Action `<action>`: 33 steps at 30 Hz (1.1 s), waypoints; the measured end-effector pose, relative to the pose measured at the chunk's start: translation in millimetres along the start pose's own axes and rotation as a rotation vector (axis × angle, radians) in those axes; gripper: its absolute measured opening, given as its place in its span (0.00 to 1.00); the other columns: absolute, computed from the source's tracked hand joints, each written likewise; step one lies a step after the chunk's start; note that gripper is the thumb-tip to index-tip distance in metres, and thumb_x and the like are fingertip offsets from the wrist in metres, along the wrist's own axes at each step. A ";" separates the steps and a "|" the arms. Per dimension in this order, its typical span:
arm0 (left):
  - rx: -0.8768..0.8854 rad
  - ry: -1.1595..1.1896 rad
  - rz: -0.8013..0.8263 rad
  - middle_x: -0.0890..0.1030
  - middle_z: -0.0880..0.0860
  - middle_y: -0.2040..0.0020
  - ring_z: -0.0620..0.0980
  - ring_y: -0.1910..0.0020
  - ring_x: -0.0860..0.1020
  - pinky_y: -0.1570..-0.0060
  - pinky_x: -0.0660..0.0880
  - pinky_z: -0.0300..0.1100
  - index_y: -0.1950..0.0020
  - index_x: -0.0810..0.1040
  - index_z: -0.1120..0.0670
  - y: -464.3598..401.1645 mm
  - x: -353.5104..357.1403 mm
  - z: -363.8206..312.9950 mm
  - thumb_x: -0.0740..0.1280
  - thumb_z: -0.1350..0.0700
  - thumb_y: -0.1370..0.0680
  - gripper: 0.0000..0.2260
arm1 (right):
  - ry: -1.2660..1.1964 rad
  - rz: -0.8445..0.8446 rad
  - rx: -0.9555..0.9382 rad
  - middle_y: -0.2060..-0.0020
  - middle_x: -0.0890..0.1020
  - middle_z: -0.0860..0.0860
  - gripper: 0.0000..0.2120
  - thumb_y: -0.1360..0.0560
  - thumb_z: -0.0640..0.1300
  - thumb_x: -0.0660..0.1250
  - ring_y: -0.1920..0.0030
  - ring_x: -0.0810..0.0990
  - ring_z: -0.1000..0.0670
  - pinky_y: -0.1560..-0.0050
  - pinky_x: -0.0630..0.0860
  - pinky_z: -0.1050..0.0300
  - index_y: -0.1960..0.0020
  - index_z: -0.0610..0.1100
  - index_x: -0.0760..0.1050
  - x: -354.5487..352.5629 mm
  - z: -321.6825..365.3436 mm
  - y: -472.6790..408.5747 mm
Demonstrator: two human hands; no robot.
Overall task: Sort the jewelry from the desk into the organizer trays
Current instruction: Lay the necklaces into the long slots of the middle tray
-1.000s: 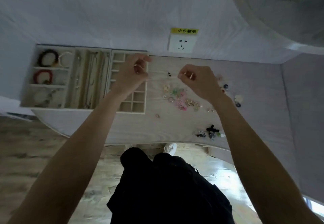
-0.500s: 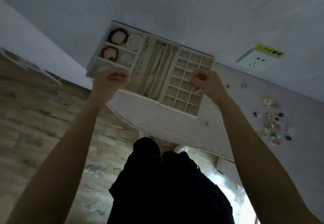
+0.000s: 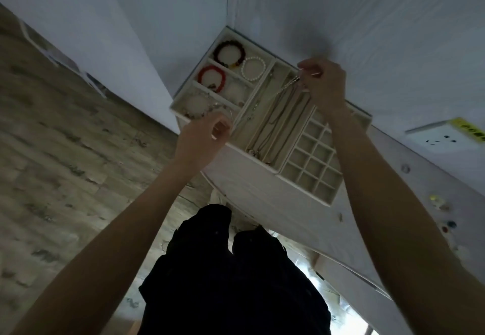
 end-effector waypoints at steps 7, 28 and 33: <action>0.038 -0.196 0.035 0.82 0.45 0.59 0.45 0.61 0.79 0.62 0.74 0.40 0.51 0.81 0.50 1.5 21.9 -5.6 0.67 0.54 0.22 0.03 | 0.435 0.082 -0.235 0.55 0.83 0.48 0.07 0.27 0.42 0.65 0.54 0.80 0.49 0.52 0.76 0.56 0.51 0.43 0.80 26.7 17.6 -34.1; 0.292 -0.552 -0.029 0.81 0.53 0.54 0.55 0.55 0.76 0.60 0.73 0.47 0.51 0.82 0.55 6.8 30.0 -12.5 0.58 0.56 0.24 0.13 | 0.825 0.028 -0.370 0.43 0.75 0.43 0.15 0.20 0.44 0.55 0.53 0.77 0.41 0.59 0.63 0.57 0.43 0.40 0.77 28.9 6.4 -14.3; 0.293 -0.680 -0.004 0.75 0.52 0.40 0.53 0.41 0.66 0.46 0.60 0.48 0.52 0.82 0.52 9.0 38.7 -5.9 0.59 0.51 0.24 0.12 | 0.889 0.200 -0.291 0.41 0.72 0.39 0.17 0.18 0.45 0.51 0.53 0.77 0.39 0.56 0.67 0.55 0.34 0.45 0.72 38.7 -5.7 -8.8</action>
Point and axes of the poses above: each hand's wrist, its own y-axis away from the middle knuckle, its own x-axis out of the palm, z = x × y, the point moved 4 cm from there along -y, towards the middle knuckle
